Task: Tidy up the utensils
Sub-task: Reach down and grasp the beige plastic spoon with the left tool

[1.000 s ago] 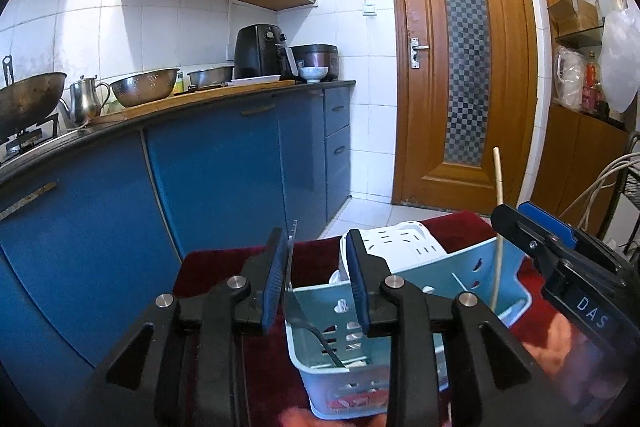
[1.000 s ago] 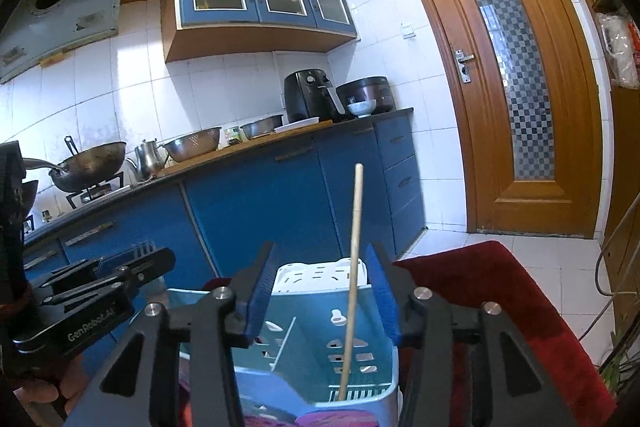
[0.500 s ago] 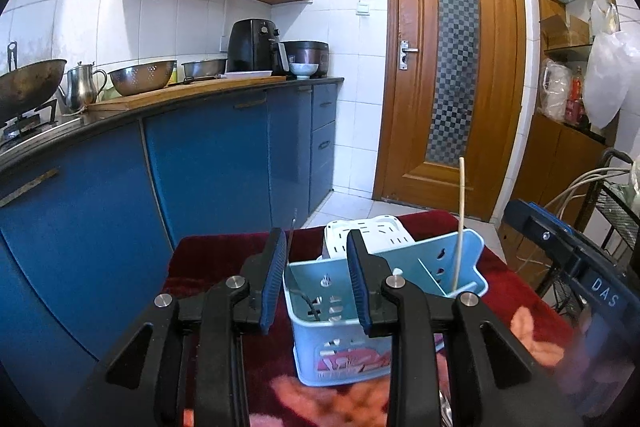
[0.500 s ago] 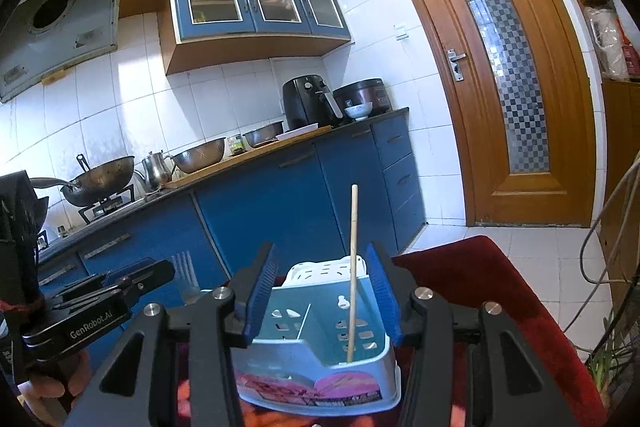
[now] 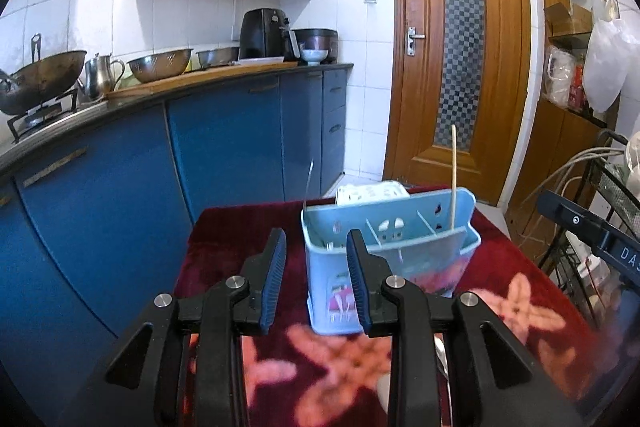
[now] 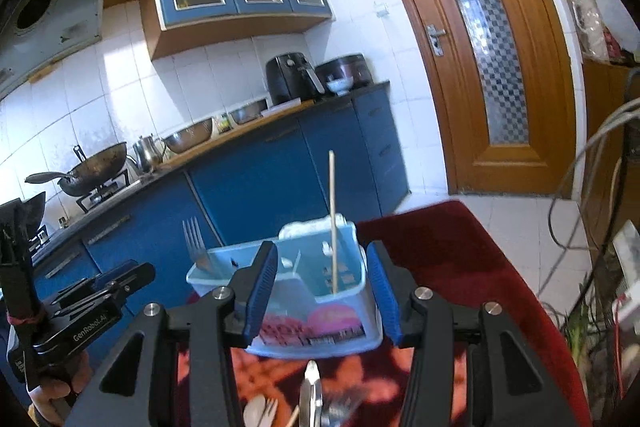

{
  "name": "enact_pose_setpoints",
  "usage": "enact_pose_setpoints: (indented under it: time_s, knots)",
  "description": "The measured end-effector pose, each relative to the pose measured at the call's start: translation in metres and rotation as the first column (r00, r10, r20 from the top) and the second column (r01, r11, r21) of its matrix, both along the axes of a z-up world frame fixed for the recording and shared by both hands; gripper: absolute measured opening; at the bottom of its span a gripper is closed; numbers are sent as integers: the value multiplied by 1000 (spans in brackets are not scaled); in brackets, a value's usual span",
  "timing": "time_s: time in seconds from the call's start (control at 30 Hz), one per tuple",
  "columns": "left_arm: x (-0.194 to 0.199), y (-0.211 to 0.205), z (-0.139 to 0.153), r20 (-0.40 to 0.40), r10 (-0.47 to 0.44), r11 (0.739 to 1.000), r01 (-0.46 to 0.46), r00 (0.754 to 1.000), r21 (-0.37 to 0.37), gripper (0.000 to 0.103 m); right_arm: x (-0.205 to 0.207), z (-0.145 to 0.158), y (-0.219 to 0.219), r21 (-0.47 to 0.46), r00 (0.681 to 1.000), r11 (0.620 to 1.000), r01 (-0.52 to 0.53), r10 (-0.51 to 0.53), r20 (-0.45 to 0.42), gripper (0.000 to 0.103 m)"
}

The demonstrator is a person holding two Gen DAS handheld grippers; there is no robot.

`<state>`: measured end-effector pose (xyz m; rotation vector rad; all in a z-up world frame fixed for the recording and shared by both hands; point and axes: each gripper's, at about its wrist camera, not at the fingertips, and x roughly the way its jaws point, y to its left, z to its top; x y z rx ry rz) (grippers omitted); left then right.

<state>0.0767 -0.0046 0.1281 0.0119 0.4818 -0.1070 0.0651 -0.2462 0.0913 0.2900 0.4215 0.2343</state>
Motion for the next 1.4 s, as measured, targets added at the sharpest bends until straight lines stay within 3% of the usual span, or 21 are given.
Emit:
enact_pose_setpoints:
  time_s: [0.63, 0.87, 1.1, 1.4]
  knots:
    - [-53, -9, -59, -200, -33, 999, 28, 979, -24, 32, -54, -54, -2, -63, 976, 997, -51, 37, -214, 50]
    - [-55, -20, -87, -290, -73, 997, 62, 954, -47, 32, -66, -75, -4, -62, 965, 996, -60, 42, -259, 50]
    - [-49, -28, -115, -396, -128, 988, 83, 909, -129, 32, -69, -95, -10, -40, 951, 997, -59, 44, -305, 50]
    - [-46, -47, -134, -467, -141, 990, 111, 873, -93, 32, -73, -111, -16, -18, 937, 999, -48, 39, -346, 50]
